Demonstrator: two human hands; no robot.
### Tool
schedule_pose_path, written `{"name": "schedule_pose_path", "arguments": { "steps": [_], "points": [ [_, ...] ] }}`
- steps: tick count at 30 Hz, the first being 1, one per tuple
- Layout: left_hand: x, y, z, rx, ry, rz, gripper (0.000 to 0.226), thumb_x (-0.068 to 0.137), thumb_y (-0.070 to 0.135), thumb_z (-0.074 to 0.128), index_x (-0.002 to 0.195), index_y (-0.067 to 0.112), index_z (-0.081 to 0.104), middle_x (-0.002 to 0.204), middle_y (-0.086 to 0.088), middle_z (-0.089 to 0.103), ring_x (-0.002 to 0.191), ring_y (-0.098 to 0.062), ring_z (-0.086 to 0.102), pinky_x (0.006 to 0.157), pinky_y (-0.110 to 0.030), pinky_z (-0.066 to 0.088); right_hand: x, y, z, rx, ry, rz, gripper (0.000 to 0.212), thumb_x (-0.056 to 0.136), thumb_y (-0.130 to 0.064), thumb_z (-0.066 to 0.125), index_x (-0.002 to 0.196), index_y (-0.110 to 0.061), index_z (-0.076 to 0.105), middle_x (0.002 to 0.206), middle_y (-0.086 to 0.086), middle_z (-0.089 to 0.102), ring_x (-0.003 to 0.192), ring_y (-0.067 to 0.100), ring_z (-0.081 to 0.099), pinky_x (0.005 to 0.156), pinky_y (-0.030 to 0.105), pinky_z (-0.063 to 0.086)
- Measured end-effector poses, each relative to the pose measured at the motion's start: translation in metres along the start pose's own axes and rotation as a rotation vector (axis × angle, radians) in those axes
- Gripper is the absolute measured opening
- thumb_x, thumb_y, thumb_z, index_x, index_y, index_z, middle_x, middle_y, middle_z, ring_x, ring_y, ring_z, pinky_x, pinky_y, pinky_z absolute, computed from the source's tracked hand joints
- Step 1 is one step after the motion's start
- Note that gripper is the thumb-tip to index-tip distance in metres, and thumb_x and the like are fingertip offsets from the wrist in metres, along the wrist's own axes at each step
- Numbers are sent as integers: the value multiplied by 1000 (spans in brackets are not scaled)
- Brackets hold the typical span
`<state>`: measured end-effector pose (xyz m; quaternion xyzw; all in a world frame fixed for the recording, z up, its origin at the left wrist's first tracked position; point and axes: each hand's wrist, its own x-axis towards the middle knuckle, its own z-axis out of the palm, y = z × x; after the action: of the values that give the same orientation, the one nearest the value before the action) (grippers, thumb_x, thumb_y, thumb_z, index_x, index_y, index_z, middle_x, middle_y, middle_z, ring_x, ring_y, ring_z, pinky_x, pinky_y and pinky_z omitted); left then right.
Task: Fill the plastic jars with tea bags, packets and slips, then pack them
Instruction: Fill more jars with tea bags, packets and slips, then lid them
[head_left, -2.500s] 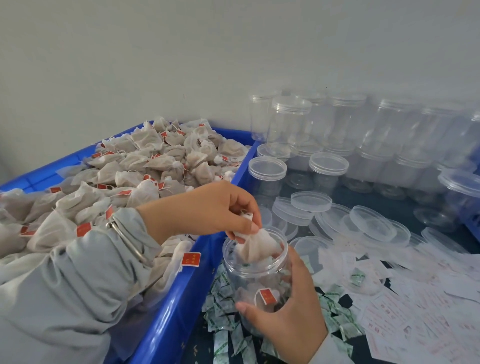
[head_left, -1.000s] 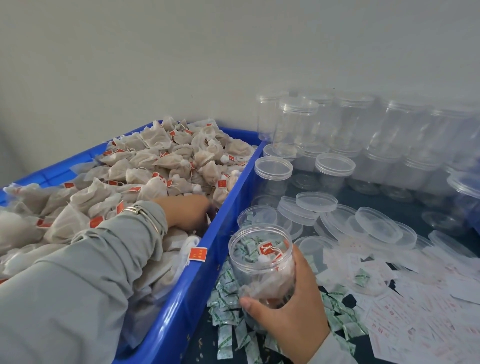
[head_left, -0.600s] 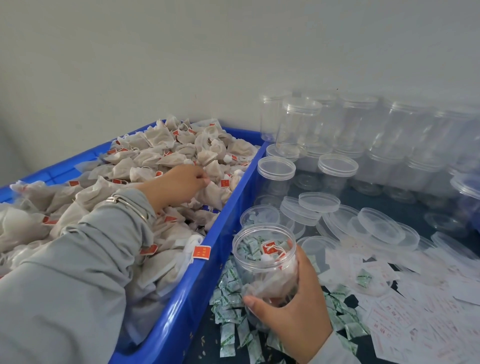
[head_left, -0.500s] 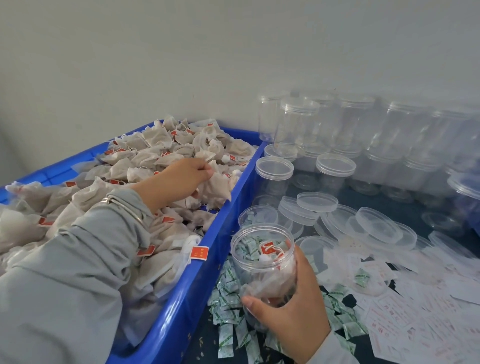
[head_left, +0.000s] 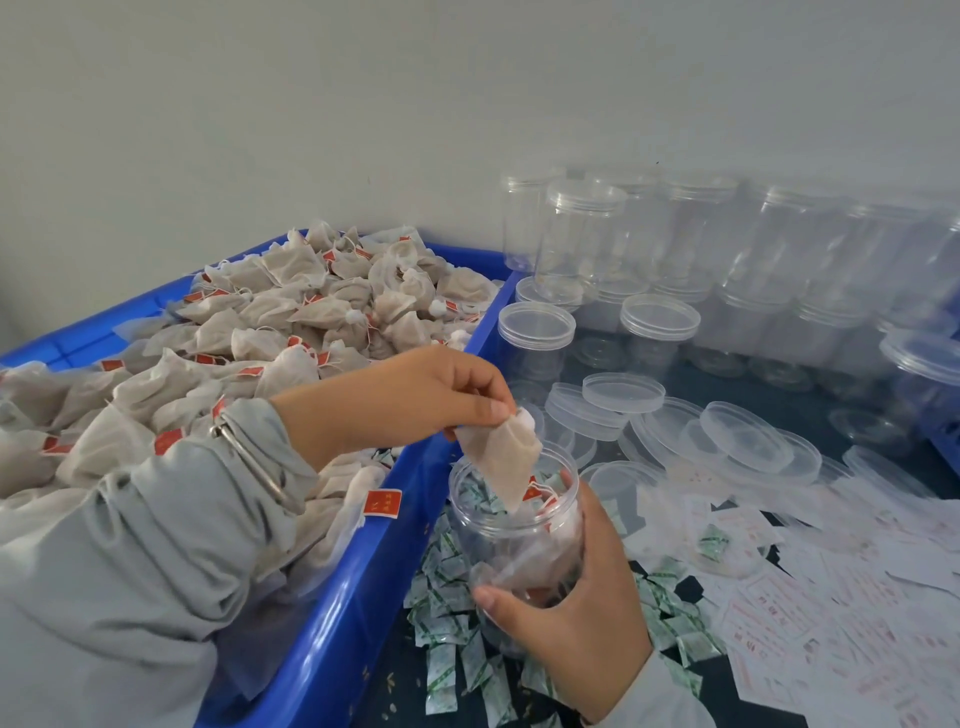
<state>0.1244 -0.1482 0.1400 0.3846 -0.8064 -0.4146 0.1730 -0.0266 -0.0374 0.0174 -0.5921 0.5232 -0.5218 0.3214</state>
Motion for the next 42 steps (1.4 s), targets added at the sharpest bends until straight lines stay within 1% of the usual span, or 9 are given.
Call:
{"name": "schedule_pose_path", "arguments": {
  "steps": [2, 5, 9, 12, 18, 23, 29, 37, 42],
  "points": [
    [-1, 2, 2, 88, -22, 35, 19, 88, 16, 62, 76, 30, 67, 85, -3, 68, 74, -24, 57, 75, -32, 47, 0, -1, -1, 0, 14, 12, 105, 48, -41, 87, 137, -34, 33, 130, -18, 51, 120, -11, 46, 95, 6, 37],
    [-3, 3, 3, 151, -3, 52, 26, 84, 13, 65, 70, 35, 66, 81, 9, 68, 71, 2, 59, 70, -11, 44, -1, 1, -2, -42, 11, 20, 111, 43, -58, 78, 140, -37, 29, 134, -20, 46, 125, -8, 41, 100, 11, 34],
    [-4, 5, 3, 168, -52, 39, 24, 83, 9, 66, 72, 30, 69, 79, 14, 68, 69, 7, 58, 67, -6, 41, -2, 2, -1, -69, -2, 46, 116, 43, -58, 79, 144, -33, 28, 136, -16, 46, 128, 0, 43, 106, 33, 40],
    [-6, 5, 2, 146, -51, 65, 21, 83, 10, 67, 75, 29, 71, 76, 11, 69, 60, 8, 56, 60, -3, 40, -2, 1, -1, -64, -1, 33, 111, 45, -54, 81, 143, -33, 32, 134, -15, 50, 126, 1, 46, 104, 35, 42],
    [5, -16, -29, 175, 499, -13, 23, 84, 20, 66, 70, 38, 68, 70, 12, 69, 64, -6, 62, 60, -17, 50, -3, 3, -1, -81, -5, 31, 108, 45, -55, 82, 139, -42, 31, 129, -20, 50, 123, 1, 48, 103, 32, 43],
    [7, -52, -68, 309, 795, -226, 21, 85, 19, 59, 71, 35, 63, 72, 19, 59, 64, 0, 52, 57, -19, 36, -3, 5, 0, -62, -5, 42, 103, 43, -54, 83, 131, -55, 29, 129, -19, 50, 123, 3, 48, 103, 37, 44],
    [10, -94, -83, 628, 626, -564, 33, 89, 3, 43, 112, 12, 65, 123, -9, 59, 111, -28, 54, 90, -34, 46, -3, 6, -1, -46, -19, 58, 109, 42, -54, 84, 137, -43, 32, 128, -16, 53, 121, 5, 51, 102, 38, 45],
    [-4, -99, -86, 840, 651, -751, 34, 84, 32, 58, 105, 5, 54, 129, -26, 44, 120, -40, 40, 100, -47, 35, -3, 5, -2, -49, -37, 86, 114, 41, -57, 83, 141, -38, 30, 129, -14, 51, 122, 6, 49, 103, 39, 43],
    [-7, -100, -97, 836, 548, -762, 30, 87, 31, 58, 103, 7, 65, 102, -9, 64, 96, -27, 58, 84, -36, 48, -3, 5, -2, -46, -34, 78, 113, 41, -57, 83, 140, -38, 31, 128, -14, 52, 121, 6, 51, 102, 39, 45]
  ]
}}
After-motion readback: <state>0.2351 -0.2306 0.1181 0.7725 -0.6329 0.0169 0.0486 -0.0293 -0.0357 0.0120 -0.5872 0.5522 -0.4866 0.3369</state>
